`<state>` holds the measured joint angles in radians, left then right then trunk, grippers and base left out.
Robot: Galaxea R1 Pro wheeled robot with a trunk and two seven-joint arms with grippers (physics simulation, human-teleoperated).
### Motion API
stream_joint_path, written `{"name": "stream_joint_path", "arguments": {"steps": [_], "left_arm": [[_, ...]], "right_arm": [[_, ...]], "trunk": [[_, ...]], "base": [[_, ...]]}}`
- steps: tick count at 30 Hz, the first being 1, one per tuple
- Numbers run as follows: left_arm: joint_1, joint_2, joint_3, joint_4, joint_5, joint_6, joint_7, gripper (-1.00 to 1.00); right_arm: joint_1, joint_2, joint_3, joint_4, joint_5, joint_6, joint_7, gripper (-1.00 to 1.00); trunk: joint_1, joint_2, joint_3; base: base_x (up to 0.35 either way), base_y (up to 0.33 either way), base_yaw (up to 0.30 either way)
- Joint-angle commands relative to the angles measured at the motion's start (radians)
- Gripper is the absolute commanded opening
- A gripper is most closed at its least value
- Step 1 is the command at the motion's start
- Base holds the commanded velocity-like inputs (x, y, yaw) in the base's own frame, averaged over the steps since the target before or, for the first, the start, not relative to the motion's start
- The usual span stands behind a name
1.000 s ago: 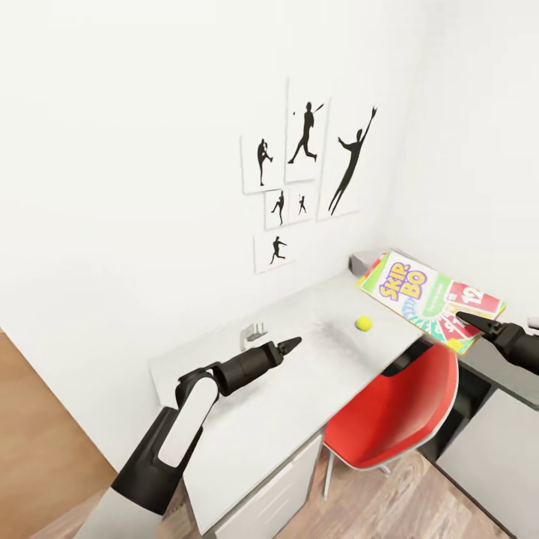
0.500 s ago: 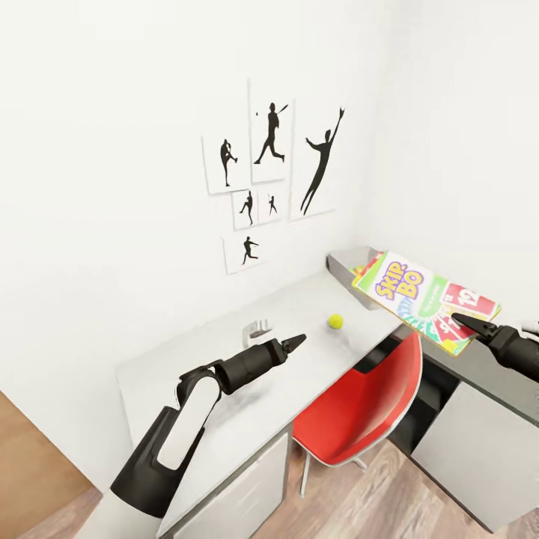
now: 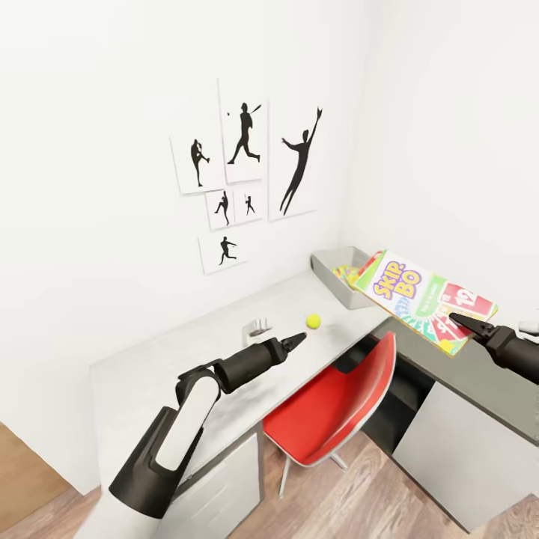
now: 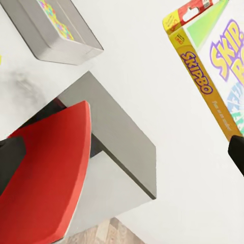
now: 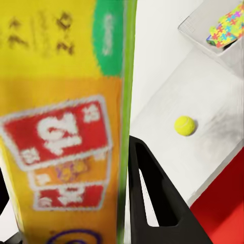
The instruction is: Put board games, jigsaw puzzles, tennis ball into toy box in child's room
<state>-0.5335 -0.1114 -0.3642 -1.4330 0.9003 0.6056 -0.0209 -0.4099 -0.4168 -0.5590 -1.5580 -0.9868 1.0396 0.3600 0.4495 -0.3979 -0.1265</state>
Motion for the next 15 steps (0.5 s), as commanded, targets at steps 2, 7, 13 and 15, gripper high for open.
{"name": "stream_joint_path", "arguments": {"steps": [2, 7, 13, 15], "left_arm": [[0.001, 0.001, 0.001, -0.007, 0.0, 0.005, -0.002, 1.0], [0.003, 0.002, 0.001, -0.016, -0.001, 0.005, -0.003, 1.0], [0.005, 0.005, 0.001, -0.021, -0.004, 0.005, -0.003, 1.0], [0.005, 0.006, 0.001, -0.022, -0.005, 0.004, -0.002, 1.0]], "right_arm": [[-0.001, 0.001, -0.001, -0.004, 0.002, 0.006, 0.007, -1.0], [-0.001, 0.002, -0.001, -0.008, 0.005, 0.007, 0.003, -1.0], [-0.002, 0.002, -0.005, -0.01, 0.005, 0.006, 0.002, -1.0], [-0.002, 0.002, -0.018, -0.011, 0.005, 0.004, 0.002, -1.0]], "trunk": [[0.001, -0.002, -0.002], [0.001, -0.002, 0.0], [0.001, -0.002, 0.004], [0.001, -0.002, 0.005]], "base": [[0.009, -0.292, 0.028], [0.036, -0.3, 0.071], [0.063, -0.308, 0.174], [0.072, -0.311, 0.202]]}}
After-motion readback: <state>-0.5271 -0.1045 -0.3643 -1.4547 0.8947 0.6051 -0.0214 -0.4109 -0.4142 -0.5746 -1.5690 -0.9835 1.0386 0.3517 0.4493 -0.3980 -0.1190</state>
